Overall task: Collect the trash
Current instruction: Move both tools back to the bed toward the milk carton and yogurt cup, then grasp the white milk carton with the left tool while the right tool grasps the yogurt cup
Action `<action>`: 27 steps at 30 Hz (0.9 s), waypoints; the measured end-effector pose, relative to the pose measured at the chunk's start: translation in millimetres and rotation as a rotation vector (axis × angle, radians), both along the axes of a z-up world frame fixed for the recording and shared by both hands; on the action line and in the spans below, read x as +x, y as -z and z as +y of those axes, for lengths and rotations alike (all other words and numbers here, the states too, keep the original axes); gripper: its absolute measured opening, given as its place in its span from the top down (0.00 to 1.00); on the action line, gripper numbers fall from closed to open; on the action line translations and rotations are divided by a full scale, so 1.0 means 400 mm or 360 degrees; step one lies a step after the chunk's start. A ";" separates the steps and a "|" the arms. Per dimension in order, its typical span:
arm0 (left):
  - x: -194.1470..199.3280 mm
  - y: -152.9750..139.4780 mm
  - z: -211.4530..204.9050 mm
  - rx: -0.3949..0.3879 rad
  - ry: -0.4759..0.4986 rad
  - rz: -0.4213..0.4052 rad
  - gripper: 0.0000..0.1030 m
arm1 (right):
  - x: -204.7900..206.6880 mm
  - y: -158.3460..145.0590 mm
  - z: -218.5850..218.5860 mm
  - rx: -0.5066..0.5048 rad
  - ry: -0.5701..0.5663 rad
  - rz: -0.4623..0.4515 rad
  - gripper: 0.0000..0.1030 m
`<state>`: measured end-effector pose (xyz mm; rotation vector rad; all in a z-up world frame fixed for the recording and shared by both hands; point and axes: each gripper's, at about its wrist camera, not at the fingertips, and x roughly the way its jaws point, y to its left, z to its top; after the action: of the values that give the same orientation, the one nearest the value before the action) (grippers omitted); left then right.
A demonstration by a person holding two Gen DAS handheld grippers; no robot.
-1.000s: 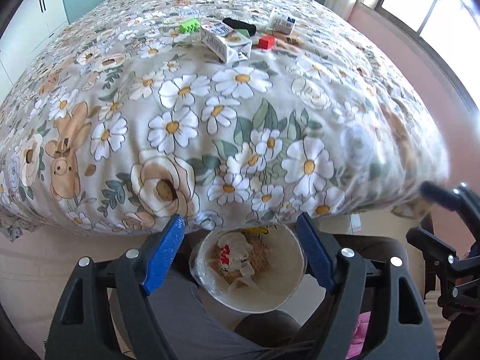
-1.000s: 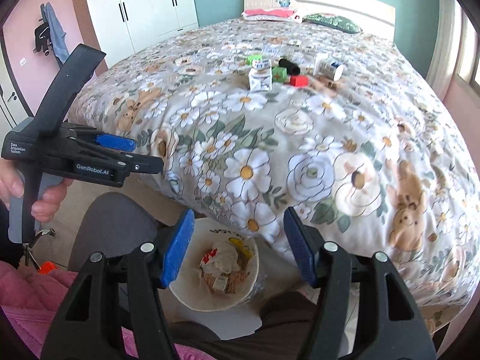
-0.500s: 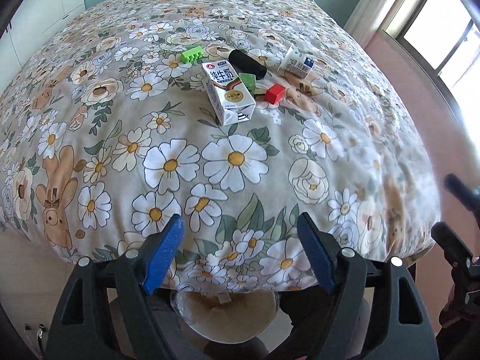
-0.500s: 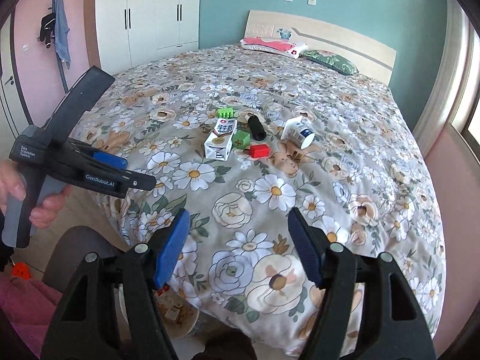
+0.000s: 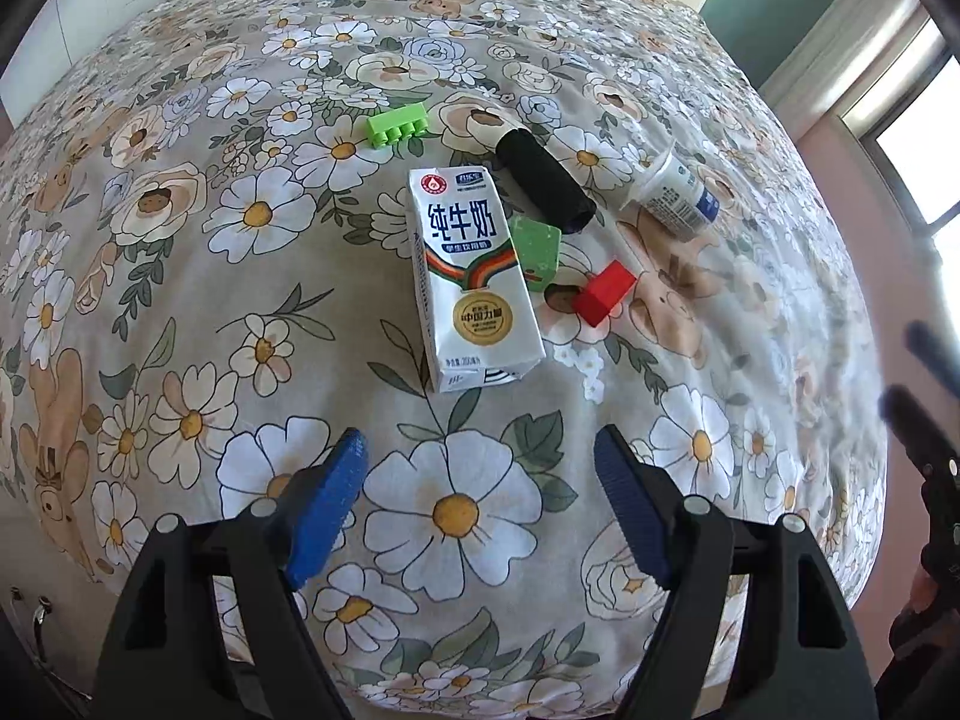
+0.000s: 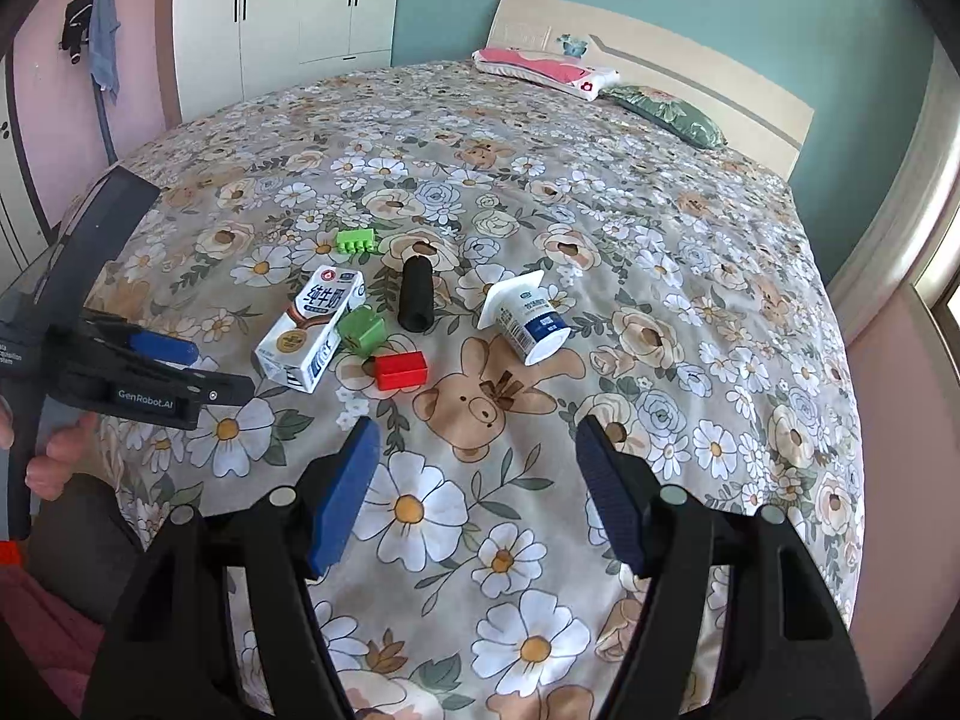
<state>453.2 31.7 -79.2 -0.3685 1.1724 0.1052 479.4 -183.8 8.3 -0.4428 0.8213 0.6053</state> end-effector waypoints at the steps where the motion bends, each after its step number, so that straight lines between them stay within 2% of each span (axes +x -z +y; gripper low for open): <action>1: 0.016 0.010 0.000 0.0008 -0.0016 0.0010 0.22 | 0.028 0.014 0.010 -0.0030 -0.0018 0.0016 0.34; 7: 0.097 0.073 0.011 0.0065 -0.0100 0.0075 0.22 | 0.189 0.112 0.093 -0.0330 -0.0159 0.0012 0.33; 13: 0.147 0.110 0.011 0.0109 -0.0109 0.0105 0.22 | 0.342 0.209 0.165 -0.0540 -0.0291 0.0106 0.33; 18: 0.177 0.136 0.018 0.0140 -0.0103 0.0138 0.22 | 0.430 0.287 0.232 -0.0674 -0.0380 0.0184 0.33; 20: 0.190 0.144 0.022 0.0158 -0.0076 0.0151 0.23 | 0.455 0.316 0.250 -0.0697 -0.0388 0.0222 0.33; 23: 0.201 0.157 0.024 0.0216 -0.0049 0.0152 0.31 | 0.482 0.350 0.258 -0.0673 -0.0391 0.0326 0.33; 25: 0.201 0.161 0.032 0.0221 -0.0047 0.0136 0.42 | 0.494 0.360 0.252 -0.0595 -0.0380 0.0417 0.41; 26: 0.201 0.160 0.035 0.0222 -0.0036 0.0128 0.51 | 0.500 0.360 0.244 -0.0538 -0.0362 0.0469 0.49; 27: 0.201 0.162 0.041 0.0207 -0.0020 0.0123 0.51 | 0.500 0.358 0.240 -0.0503 -0.0335 0.0476 0.50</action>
<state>533.5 48.1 -143.8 -0.2590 1.2329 0.2068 679.5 -87.9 -134.8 -0.7449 1.1726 0.7509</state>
